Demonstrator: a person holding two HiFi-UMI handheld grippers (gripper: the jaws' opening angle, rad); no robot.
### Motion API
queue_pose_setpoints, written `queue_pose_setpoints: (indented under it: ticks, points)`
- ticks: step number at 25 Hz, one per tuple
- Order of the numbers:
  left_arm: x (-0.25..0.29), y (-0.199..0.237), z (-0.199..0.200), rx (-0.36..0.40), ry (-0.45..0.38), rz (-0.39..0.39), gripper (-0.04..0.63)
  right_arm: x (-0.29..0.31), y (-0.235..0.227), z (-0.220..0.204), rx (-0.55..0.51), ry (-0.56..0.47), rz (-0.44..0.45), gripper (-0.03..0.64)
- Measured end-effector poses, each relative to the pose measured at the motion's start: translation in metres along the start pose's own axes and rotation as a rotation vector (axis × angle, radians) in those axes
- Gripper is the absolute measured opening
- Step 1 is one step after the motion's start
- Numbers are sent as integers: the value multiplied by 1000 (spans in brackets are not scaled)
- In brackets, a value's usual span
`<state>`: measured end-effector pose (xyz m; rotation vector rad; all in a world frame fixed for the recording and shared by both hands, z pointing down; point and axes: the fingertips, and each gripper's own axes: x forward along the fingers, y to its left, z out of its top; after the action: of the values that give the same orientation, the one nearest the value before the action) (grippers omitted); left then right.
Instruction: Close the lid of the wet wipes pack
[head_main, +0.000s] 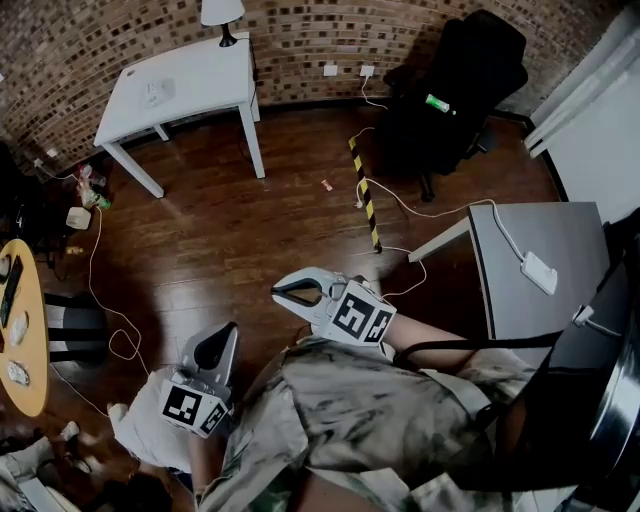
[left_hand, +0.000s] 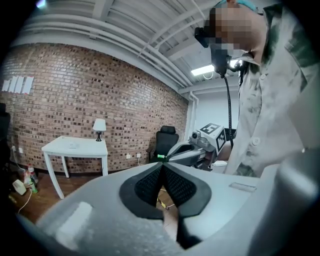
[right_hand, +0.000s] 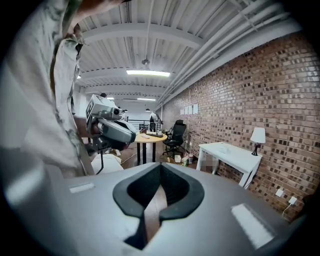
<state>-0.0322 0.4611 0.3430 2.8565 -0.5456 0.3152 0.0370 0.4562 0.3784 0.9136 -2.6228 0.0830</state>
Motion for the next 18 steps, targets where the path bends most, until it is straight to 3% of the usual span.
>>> queue_pose_setpoints:
  ticks: [9, 18]
  points:
    - [-72, 9, -23, -25, -8, -17, 2, 38, 62, 33, -26, -15, -9, 6]
    - [-89, 10, -28, -31, -22, -38, 2, 40, 81, 47, -50, -16, -41, 6]
